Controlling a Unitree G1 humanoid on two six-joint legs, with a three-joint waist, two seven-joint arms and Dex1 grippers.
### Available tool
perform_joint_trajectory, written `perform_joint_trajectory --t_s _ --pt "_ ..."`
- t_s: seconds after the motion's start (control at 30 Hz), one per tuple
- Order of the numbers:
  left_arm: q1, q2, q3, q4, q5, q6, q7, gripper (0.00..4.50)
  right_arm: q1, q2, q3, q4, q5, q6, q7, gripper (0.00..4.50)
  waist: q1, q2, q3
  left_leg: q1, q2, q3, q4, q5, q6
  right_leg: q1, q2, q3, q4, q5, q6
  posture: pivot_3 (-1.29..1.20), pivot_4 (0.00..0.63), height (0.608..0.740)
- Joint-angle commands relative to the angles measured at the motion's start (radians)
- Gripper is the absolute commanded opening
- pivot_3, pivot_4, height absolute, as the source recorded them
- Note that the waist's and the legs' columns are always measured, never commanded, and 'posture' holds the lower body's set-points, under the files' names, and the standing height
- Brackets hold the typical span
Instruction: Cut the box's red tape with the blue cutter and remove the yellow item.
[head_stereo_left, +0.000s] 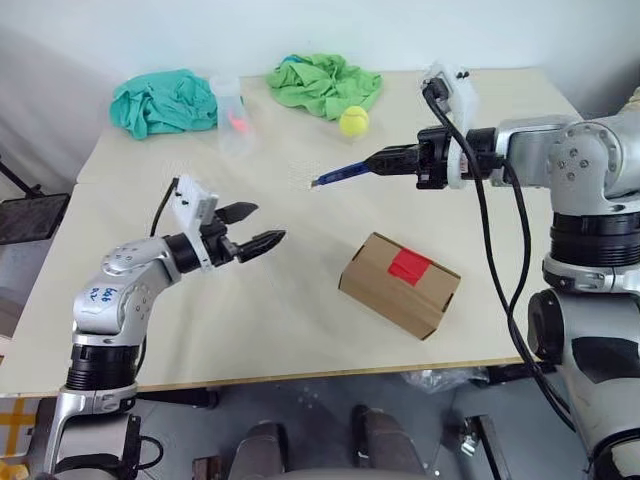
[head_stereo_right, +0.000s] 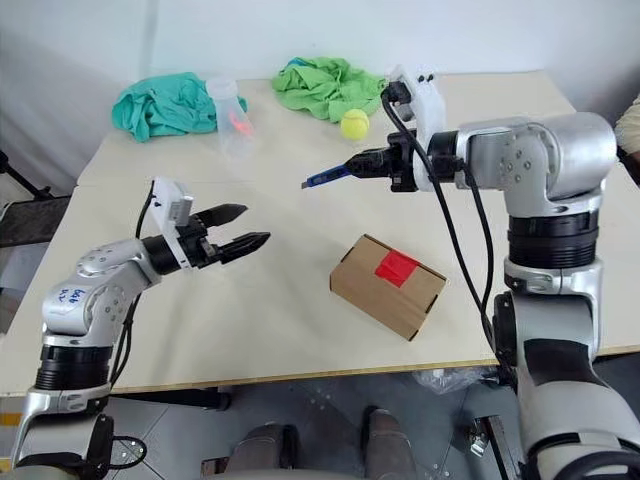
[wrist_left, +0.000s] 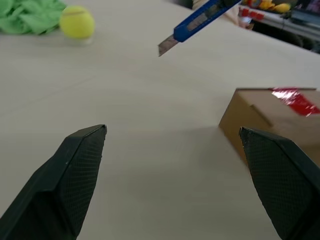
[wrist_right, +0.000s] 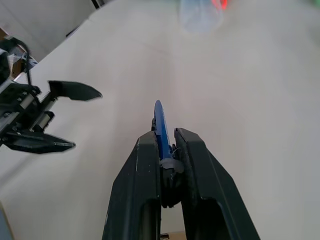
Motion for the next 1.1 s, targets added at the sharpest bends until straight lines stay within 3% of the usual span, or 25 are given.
perform_joint_trajectory --t_s 0.03,0.2,0.43,0.67,0.9,1.1 --pt "-0.031 -0.008 -0.072 -0.102 -0.049 0.076 -0.045 4.50 0.050 -0.082 -0.034 -0.159 0.031 -0.086 0.057 0.16 0.001 0.000 0.000 0.000 0.000 0.000 0.000 0.000 0.000 0.000 0.000 0.000 0.000 0.000 0.000 0.00 0.150 0.740" --pt "-0.045 -0.055 -0.184 -0.137 -0.024 0.091 -0.069 4.50 0.215 -0.222 -0.093 -0.334 0.050 -0.234 0.148 0.16 0.020 0.000 0.000 0.000 0.000 0.000 0.000 0.000 0.000 0.000 0.001 0.001 -0.001 0.000 0.000 0.00 0.150 0.740" --pt "-0.097 -0.149 -0.234 -0.096 0.033 0.003 -0.056 4.50 0.417 -0.338 -0.254 -0.489 0.108 -0.305 0.184 0.16 0.027 -0.001 0.001 0.004 0.000 0.001 0.001 0.000 0.000 0.003 0.001 0.003 -0.001 0.000 0.000 0.00 0.150 0.740" --pt "-0.121 -0.210 -0.305 -0.066 0.090 -0.042 -0.071 4.50 0.593 -0.415 -0.391 -0.560 0.165 -0.305 0.174 0.16 0.045 -0.002 0.001 0.006 -0.001 0.001 0.003 -0.001 0.001 0.004 0.001 0.005 -0.003 0.000 0.000 0.00 0.150 0.740" --pt "-0.128 -0.277 -0.374 -0.036 0.168 -0.083 -0.039 4.50 0.699 -0.425 -0.486 -0.613 0.212 -0.281 0.095 0.16 0.046 -0.002 0.001 0.007 -0.001 0.001 0.005 -0.002 0.002 0.005 0.001 0.005 -0.002 0.001 0.000 0.00 0.150 0.740" --pt "-0.135 -0.314 -0.384 -0.032 0.203 -0.071 -0.002 3.13 0.755 -0.449 -0.521 -0.636 0.236 -0.267 0.053 0.16 0.045 -0.003 0.002 0.006 -0.001 0.001 0.009 -0.003 0.005 0.005 0.001 0.006 0.000 0.001 0.000 0.00 0.150 0.740"
